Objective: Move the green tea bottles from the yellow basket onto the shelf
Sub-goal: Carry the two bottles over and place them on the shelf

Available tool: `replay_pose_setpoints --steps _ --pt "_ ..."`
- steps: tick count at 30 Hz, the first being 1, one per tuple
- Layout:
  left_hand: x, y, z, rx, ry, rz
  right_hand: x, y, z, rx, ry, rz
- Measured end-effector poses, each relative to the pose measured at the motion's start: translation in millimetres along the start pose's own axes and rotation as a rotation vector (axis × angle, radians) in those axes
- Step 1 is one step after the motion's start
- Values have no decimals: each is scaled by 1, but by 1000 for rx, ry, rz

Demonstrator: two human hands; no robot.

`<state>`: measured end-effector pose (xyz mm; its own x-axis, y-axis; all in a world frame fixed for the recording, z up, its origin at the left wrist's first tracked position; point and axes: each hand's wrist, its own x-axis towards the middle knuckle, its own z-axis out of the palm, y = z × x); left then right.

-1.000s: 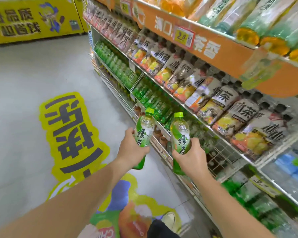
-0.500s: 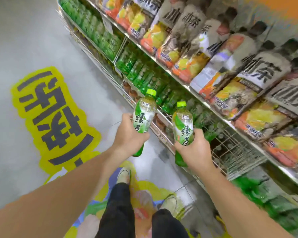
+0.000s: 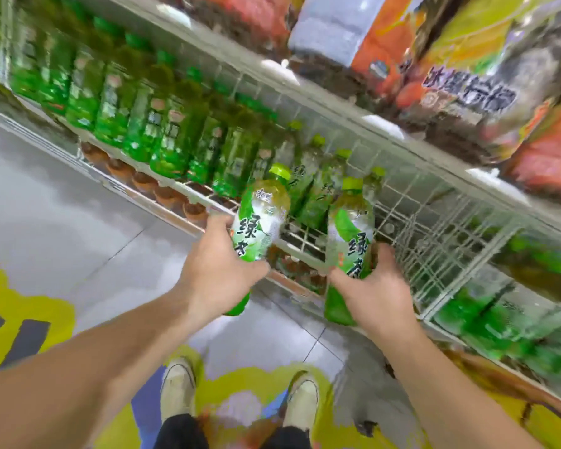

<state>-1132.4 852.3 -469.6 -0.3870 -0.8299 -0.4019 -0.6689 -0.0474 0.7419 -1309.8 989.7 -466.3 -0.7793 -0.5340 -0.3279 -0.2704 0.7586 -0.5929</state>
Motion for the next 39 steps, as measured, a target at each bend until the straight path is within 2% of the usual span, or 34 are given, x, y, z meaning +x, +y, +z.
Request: replay_pose_setpoints --steps 6,8,10,13,15,21,25,32,36,39 --pt "51 15 75 33 -80 164 43 57 -5 -8 107 162" --pt "66 28 102 7 -106 198 64 79 -10 -42 155 150" --pt "79 46 128 83 -140 219 86 96 -12 -2 203 155" --pt "98 61 168 144 -92 265 116 113 -13 52 271 183" --pt "113 69 195 101 -56 326 137 121 -13 65 271 171" --pt "134 84 257 181 -76 346 171 144 -5 199 254 164" --pt "137 82 285 248 -46 355 189 165 8 237 231 140" --pt "139 83 318 398 -54 420 210 177 24 406 294 200" --pt "141 75 332 357 -50 409 216 179 33 387 304 189" --pt "142 69 346 407 15 413 216 181 39 353 305 186"
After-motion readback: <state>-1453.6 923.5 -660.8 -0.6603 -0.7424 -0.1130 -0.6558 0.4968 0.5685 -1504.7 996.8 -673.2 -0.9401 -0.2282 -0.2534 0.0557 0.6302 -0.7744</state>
